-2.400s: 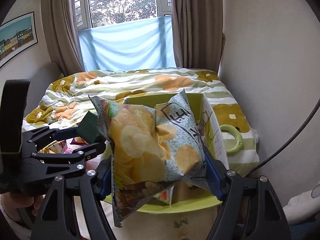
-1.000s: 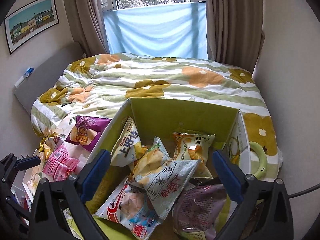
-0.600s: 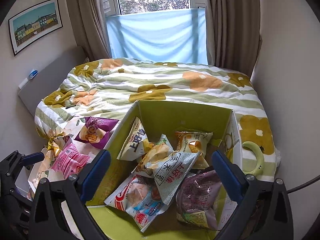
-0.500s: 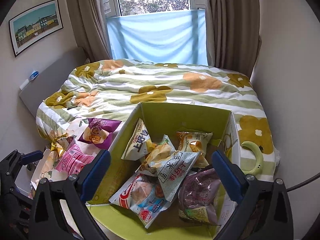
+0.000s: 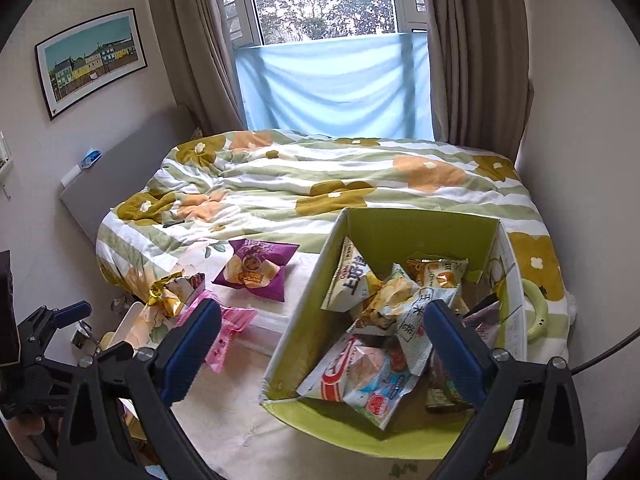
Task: Organize snacks
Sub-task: 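Withdraw both grippers from the box back toward the remaining snacks, then grasp the gold Pillows bag with the left gripper while the right grasps the pink striped bag, then carry both bags into the box, open the left gripper while the right drops its bag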
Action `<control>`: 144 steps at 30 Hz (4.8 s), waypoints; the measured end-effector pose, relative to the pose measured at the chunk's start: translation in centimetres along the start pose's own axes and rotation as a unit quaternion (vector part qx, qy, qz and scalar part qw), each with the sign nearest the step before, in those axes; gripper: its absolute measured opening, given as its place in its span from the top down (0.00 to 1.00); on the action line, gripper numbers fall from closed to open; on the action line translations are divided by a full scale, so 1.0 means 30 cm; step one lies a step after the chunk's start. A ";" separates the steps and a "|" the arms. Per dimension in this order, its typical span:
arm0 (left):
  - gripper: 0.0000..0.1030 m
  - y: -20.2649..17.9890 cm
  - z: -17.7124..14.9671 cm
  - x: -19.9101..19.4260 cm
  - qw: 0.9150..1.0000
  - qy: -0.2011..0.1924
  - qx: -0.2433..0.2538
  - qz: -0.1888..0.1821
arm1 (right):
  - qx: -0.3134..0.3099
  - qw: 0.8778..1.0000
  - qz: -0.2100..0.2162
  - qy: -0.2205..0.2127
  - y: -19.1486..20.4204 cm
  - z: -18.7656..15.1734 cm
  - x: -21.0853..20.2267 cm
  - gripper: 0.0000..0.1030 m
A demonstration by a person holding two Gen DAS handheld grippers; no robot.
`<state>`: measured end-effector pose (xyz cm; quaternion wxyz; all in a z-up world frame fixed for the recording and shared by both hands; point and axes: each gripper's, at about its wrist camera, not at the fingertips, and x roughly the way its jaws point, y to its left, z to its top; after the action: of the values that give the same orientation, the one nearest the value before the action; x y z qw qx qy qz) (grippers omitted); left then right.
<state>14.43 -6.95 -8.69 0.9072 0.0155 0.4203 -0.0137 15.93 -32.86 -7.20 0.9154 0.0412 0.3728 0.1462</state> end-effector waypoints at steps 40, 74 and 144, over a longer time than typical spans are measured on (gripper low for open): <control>0.20 0.696 0.073 0.902 0.968 0.196 0.043 -0.150 | 0.195 0.972 -0.042 0.127 0.401 -0.214 0.672 0.02; 0.61 0.679 0.099 0.724 0.979 0.147 0.053 -0.134 | 0.190 0.972 -0.021 0.137 0.431 -0.229 0.661 0.33; 0.01 -0.632 0.075 0.279 0.989 0.091 0.068 -0.098 | 0.128 0.990 0.018 0.059 -0.441 -0.123 0.027 0.32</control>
<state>20.83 -26.07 -13.94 0.8563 0.0374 0.4986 -0.1296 17.06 -45.37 -12.82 0.8761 0.1563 0.4411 0.1159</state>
